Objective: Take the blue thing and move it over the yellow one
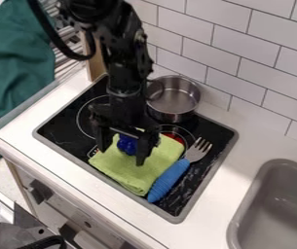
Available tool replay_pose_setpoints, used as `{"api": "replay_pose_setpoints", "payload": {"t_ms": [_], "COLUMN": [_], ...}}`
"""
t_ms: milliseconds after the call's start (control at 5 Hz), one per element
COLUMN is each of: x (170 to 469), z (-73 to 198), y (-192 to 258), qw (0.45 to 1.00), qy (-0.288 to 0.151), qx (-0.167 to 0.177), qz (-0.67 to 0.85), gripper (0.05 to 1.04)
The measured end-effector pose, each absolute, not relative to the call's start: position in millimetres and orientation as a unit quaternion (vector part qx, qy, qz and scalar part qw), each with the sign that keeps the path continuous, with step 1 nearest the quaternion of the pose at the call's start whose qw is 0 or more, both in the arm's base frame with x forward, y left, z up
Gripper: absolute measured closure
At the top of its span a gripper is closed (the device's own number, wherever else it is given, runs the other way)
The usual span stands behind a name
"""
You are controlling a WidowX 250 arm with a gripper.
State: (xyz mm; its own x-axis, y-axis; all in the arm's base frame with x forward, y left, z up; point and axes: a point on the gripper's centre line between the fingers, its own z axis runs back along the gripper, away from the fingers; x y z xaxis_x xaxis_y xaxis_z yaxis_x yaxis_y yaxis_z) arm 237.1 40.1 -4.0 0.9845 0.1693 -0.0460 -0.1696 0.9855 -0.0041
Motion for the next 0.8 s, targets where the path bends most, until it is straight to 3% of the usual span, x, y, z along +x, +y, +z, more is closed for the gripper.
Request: {"api": "replay_pose_setpoints", "payload": {"t_ms": [400, 800], "x": [235, 242], "z": [49, 58], "y": [49, 52], "qw": [0.992, 0.996], "qy": [-0.046, -0.060], "qx": [-0.007, -0.013], "qz": [0.117, 0.071], "gripper": [0.073, 0.073]}}
